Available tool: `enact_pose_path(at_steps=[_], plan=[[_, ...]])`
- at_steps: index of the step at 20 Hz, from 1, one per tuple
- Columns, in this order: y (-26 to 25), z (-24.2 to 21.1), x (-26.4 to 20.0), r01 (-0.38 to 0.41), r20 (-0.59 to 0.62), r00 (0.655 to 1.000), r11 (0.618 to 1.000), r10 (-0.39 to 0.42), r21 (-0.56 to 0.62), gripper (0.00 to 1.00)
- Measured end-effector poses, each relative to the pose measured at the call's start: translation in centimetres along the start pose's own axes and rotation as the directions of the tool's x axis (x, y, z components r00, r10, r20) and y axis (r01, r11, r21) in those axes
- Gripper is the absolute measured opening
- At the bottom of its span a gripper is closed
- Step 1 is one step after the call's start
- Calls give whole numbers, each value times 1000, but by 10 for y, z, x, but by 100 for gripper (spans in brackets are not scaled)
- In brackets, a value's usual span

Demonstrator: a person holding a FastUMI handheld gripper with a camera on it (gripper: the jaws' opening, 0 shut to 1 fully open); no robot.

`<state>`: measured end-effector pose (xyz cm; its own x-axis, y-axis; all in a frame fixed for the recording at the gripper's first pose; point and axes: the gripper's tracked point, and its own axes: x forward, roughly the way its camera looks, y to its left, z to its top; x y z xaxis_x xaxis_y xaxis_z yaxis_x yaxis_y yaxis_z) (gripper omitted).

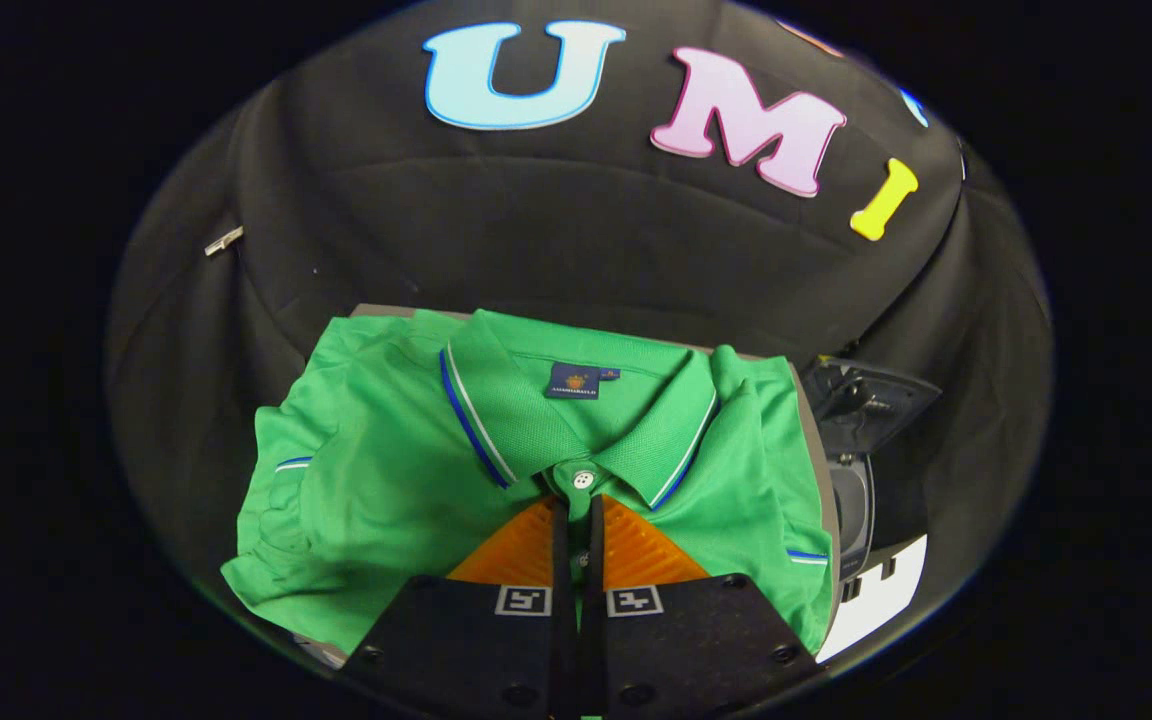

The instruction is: Put the clothes into the washing machine and then close the washing machine lid.

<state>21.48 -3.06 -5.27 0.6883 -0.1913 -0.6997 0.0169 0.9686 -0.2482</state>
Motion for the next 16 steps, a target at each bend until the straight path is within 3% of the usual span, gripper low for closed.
enact_pose_path(at_steps=[5,7,11,16], plan=[[-4,4,-8,-125,219,973,966,74,228,6],[-7,4,-11,-136,243,967,959,74,250,5],[-5,15,-21,-24,299,954,995,-8,102,5],[-3,33,-59,51,397,915,998,-66,48,5]])
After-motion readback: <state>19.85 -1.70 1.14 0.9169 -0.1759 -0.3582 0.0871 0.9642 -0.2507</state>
